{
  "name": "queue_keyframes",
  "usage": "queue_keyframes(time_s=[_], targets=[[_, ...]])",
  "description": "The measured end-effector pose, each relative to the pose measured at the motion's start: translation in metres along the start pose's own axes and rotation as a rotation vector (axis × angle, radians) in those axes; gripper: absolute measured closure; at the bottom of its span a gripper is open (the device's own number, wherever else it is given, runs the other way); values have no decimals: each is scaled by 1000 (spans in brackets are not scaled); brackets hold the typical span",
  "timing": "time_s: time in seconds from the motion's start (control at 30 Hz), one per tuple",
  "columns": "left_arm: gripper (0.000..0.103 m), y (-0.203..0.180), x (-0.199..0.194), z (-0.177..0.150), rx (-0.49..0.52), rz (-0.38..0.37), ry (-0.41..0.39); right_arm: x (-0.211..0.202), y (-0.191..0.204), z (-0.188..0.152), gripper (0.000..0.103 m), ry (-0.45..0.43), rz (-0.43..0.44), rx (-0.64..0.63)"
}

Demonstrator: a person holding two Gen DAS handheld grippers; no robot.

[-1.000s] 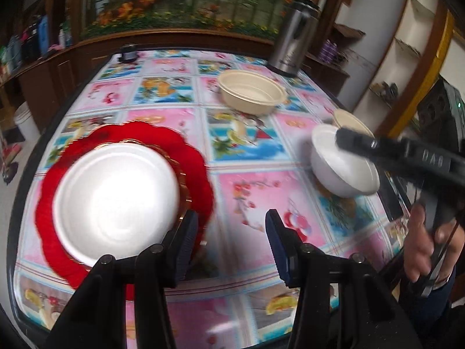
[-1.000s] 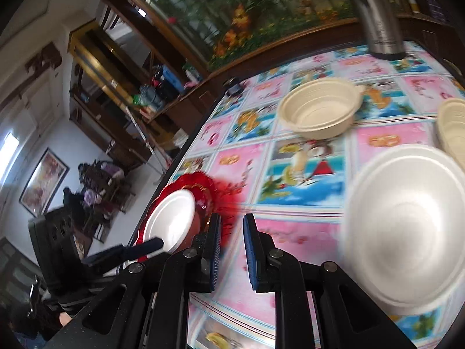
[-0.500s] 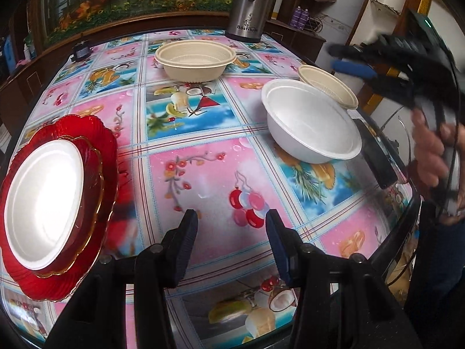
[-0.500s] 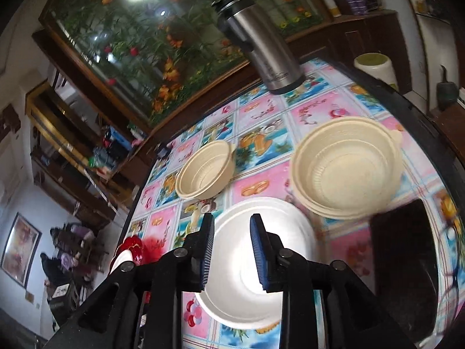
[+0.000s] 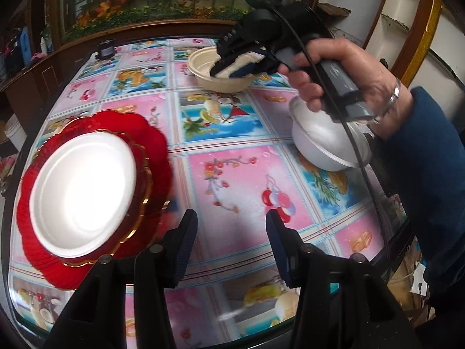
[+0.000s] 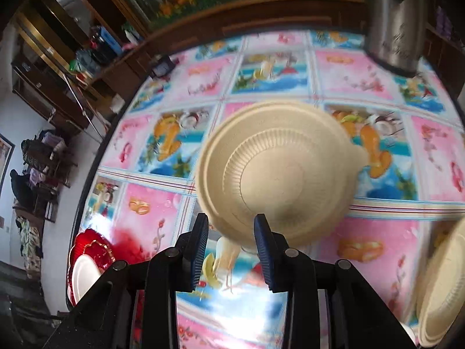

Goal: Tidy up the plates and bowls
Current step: 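Grasp the beige bowl rim with the right gripper and lift it, then grasp the beige bowl with the left gripper while the right gripper releases it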

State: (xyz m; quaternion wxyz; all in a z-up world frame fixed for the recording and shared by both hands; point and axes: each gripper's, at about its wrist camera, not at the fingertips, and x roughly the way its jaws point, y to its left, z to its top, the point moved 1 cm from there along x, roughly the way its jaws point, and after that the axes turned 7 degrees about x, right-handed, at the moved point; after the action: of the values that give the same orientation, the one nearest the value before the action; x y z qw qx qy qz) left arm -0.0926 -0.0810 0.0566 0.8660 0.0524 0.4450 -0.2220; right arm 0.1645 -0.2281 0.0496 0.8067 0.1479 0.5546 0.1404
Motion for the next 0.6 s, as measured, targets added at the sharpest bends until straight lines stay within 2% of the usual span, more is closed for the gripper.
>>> queue_keyframes(time_s=[0.07, 0.17, 0.27, 0.33, 0.43, 0.5, 0.6], targets=[[54, 9, -5, -2, -16, 0, -11, 2, 0, -7, 67, 56, 16, -4], [54, 23, -10, -1, -44, 6, -29, -6, 11, -36, 66, 118, 17, -113], [52, 33, -11, -2, -73, 5, -41, -17, 19, -83, 63, 216, 30, -193], [52, 38, -14, -3, -88, 4, -49, -27, 24, -122, 58, 264, 37, -259], [52, 46, -17, -3, -117, -2, -55, -43, 31, -188, 57, 342, 73, -363], [52, 46, -16, -3, -124, -11, -51, -59, 34, -223, 57, 333, 90, -438], [52, 40, -14, -2, -105, -13, -45, -98, 22, -249, 57, 205, 150, -436]])
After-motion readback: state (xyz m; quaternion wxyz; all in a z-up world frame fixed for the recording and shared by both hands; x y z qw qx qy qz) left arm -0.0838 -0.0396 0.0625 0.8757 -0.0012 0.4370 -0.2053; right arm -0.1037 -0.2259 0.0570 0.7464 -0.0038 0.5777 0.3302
